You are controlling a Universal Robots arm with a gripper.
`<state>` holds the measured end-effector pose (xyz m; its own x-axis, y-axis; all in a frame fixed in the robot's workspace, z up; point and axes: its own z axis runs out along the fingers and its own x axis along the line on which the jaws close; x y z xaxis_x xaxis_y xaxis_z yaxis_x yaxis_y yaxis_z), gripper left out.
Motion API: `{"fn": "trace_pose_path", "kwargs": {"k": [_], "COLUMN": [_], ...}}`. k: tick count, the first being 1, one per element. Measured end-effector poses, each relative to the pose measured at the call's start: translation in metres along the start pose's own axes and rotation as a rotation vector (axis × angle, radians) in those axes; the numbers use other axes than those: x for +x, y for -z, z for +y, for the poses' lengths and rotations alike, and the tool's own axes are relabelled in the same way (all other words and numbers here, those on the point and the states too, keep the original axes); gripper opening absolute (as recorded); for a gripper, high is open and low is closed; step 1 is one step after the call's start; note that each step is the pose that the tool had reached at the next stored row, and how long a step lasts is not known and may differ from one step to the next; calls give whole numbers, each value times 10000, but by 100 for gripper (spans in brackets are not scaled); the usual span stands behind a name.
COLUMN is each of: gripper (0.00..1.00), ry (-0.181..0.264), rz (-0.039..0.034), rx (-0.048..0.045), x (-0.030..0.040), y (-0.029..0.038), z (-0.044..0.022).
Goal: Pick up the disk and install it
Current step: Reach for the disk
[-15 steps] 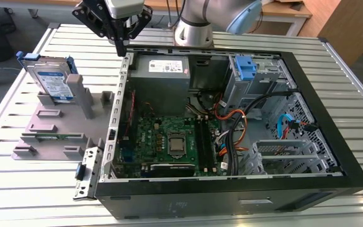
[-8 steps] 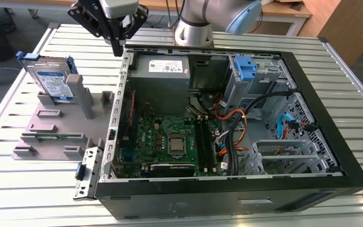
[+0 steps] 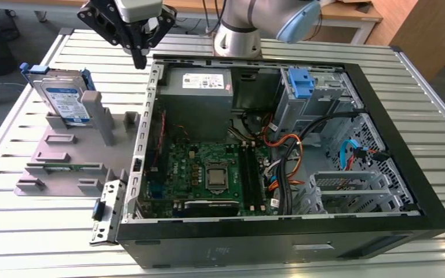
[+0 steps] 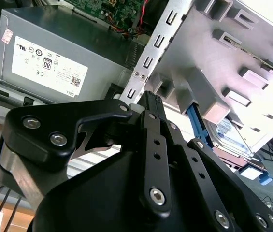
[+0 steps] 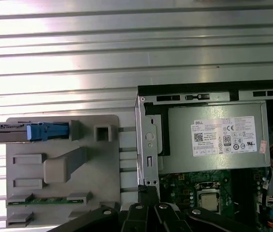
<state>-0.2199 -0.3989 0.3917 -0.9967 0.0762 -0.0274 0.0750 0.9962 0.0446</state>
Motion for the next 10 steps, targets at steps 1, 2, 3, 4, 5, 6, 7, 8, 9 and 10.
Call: {"fn": "trace_pose_path", "kwargs": {"k": [1, 2, 3, 4, 5, 6, 7, 8, 9, 10], "gripper": [11, 11, 11, 11, 11, 11, 11, 11, 11, 11], "ry": [0, 0, 0, 0, 0, 0, 0, 0, 0, 1], "rz": [-1, -1, -2, -3, -4, -4, -5, -6, -6, -7], "rx": [-1, 0, -1, -1, -1, -1, 0, -1, 0, 0], "x": [9, 18, 27, 36, 46, 56, 66, 76, 85, 94], "y": [0, 1, 0, 1, 1, 1, 2, 2, 3, 3], "z": [-1, -1, -2, -3, -3, -4, -5, -6, -6, -7]}}
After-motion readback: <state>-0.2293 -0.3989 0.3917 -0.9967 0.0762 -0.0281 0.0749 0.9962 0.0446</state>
